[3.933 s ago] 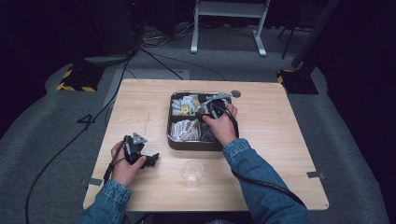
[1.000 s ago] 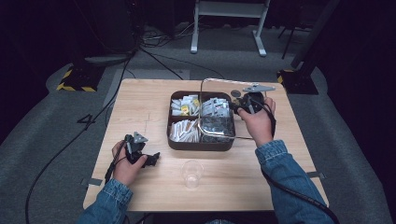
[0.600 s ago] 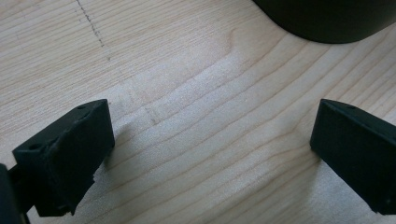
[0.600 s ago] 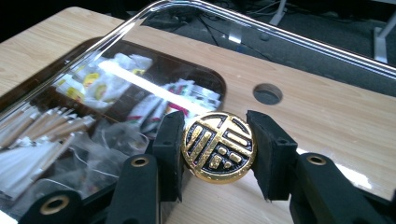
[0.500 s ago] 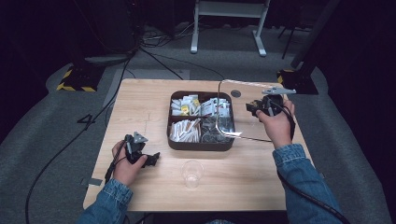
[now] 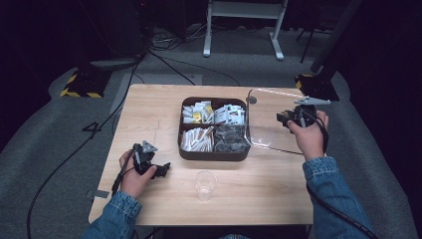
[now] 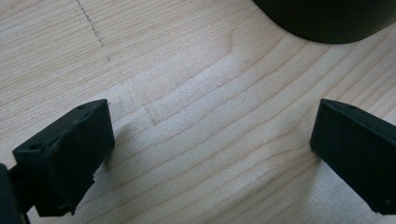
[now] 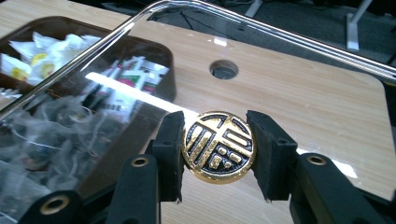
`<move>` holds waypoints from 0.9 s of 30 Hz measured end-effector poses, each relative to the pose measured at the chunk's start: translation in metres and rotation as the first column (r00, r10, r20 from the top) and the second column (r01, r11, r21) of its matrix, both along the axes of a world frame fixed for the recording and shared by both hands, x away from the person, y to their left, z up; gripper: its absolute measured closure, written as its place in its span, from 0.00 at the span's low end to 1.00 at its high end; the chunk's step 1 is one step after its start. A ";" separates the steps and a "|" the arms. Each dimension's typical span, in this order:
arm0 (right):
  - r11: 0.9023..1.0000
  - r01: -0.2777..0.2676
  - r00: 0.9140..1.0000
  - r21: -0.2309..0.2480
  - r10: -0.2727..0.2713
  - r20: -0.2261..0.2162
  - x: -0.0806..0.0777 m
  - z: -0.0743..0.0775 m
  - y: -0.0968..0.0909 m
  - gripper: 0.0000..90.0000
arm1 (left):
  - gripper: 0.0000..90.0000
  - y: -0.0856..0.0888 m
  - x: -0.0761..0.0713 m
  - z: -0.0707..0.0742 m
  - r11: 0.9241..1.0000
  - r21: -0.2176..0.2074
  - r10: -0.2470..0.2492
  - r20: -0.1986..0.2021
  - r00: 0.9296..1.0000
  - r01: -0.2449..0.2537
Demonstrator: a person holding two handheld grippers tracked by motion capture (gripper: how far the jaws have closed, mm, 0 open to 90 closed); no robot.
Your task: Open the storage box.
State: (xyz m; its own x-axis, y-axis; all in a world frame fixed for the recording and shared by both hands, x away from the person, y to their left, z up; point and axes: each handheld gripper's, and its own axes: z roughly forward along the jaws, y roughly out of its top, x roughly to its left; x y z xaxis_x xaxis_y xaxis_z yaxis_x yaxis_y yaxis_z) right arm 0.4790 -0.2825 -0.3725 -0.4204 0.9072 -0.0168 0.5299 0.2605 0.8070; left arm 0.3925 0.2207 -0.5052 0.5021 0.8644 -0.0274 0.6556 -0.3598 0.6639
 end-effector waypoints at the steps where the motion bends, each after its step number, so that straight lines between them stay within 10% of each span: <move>1: 1.000 0.006 1.000 -0.002 -0.006 -0.002 0.000 -0.001 -0.002 0.66 | 0.00 0.000 0.000 0.000 1.000 0.001 -0.001 0.000 1.000 0.001; 27: 0.994 0.084 0.994 -0.071 -0.089 -0.067 0.024 -0.063 -0.050 0.66 | 0.00 0.000 0.000 0.000 1.000 0.002 -0.001 -0.001 1.000 0.001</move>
